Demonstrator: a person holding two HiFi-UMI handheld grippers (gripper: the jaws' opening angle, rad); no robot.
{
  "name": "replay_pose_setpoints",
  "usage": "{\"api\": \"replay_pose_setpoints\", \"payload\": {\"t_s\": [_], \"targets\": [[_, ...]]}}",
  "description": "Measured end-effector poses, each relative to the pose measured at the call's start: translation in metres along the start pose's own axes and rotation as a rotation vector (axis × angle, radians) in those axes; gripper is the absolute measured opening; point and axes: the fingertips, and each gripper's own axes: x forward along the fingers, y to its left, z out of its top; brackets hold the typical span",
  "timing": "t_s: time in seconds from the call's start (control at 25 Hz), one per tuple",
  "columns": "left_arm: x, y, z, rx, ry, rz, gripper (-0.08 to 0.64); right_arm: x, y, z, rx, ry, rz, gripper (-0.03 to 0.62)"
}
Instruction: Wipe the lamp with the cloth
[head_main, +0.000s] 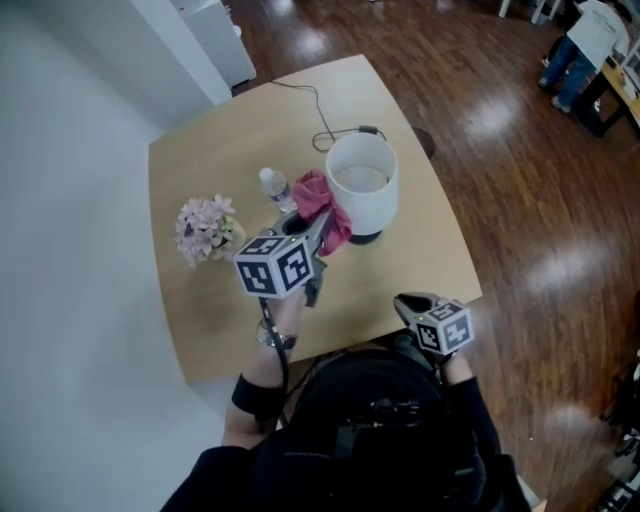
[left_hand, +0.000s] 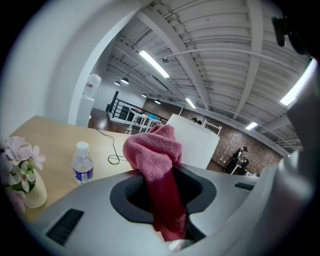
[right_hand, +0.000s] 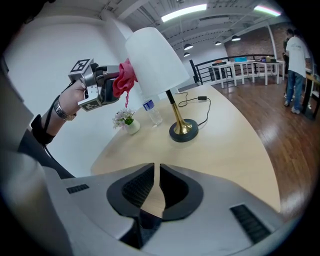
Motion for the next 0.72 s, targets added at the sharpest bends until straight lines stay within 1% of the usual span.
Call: {"api": "replay_pose_setpoints", "payload": {"t_s": [0.24, 0.4, 0.48, 0.52, 0.6, 0.72], "targets": [[0.012, 0.031, -0.050, -0.044, 0.103, 0.089, 0.117, -0.003, -0.003, -0.004, -0.006, 0.004, 0.020, 0.040], [0.018, 0.046, -0.083, -0.052, 0.184, 0.134, 0.117, -0.003, -0.007, -0.005, 0.000, 0.001, 0.037, 0.040], [0.016, 0.049, -0.094, -0.058, 0.212, 0.150, 0.117, -0.001, -0.009, -0.003, -0.005, -0.001, 0.048, 0.040], [0.012, 0.048, -0.096, -0.064, 0.209, 0.157, 0.117, -0.001, -0.010, -0.001, -0.011, -0.003, 0.055, 0.040], [-0.003, 0.041, -0.088, -0.076, 0.168, 0.167, 0.117, 0.000, -0.012, 0.004, -0.023, -0.011, 0.074, 0.040], [-0.030, 0.009, -0.049, -0.084, 0.045, 0.160, 0.115, -0.001, -0.019, 0.009, -0.039, -0.018, 0.103, 0.040]]}}
